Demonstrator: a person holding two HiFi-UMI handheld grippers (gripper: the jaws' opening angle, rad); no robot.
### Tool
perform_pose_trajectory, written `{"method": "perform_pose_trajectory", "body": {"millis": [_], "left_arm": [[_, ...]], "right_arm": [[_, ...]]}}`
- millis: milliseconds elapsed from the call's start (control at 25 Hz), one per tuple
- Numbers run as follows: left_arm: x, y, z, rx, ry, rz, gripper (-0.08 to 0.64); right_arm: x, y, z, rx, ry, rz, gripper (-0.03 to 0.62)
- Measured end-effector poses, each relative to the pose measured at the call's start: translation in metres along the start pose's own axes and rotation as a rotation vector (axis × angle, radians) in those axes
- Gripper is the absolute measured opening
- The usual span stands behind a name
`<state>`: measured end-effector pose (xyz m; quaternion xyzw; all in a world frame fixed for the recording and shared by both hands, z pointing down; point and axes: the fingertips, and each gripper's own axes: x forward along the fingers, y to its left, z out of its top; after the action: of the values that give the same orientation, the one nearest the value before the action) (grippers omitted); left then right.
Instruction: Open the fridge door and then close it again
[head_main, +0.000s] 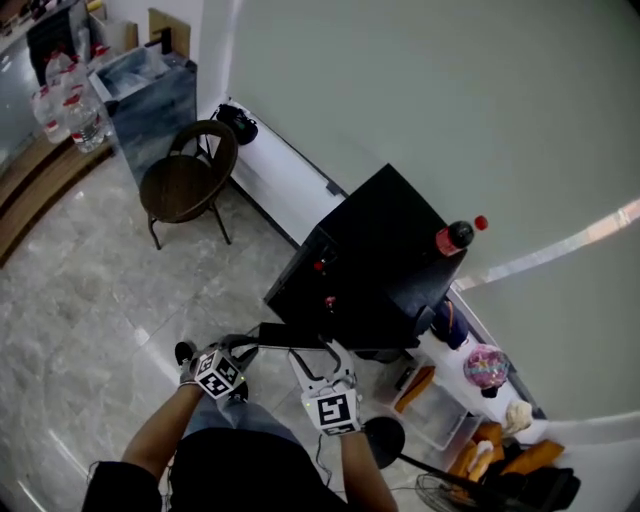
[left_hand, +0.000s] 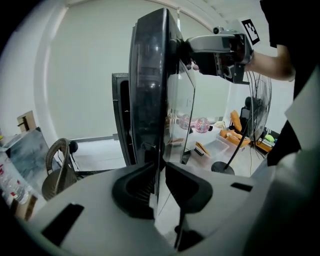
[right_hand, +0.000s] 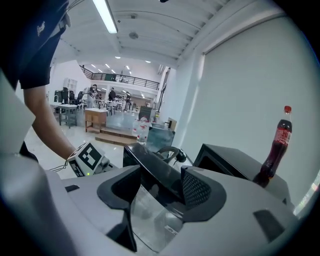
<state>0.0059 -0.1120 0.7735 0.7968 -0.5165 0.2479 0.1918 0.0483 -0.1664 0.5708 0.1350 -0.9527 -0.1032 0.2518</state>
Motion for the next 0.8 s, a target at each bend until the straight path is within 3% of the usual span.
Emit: {"method": "perform_pose_trajectory", "body": {"millis": [800], "left_arm": [[-0.025,-0.095,-0.018,-0.060,0.020,0.111,0.055]], "right_arm": [[-0.068,0.043,-0.022,-0.085,-0.026,0.091,0.244]]}}
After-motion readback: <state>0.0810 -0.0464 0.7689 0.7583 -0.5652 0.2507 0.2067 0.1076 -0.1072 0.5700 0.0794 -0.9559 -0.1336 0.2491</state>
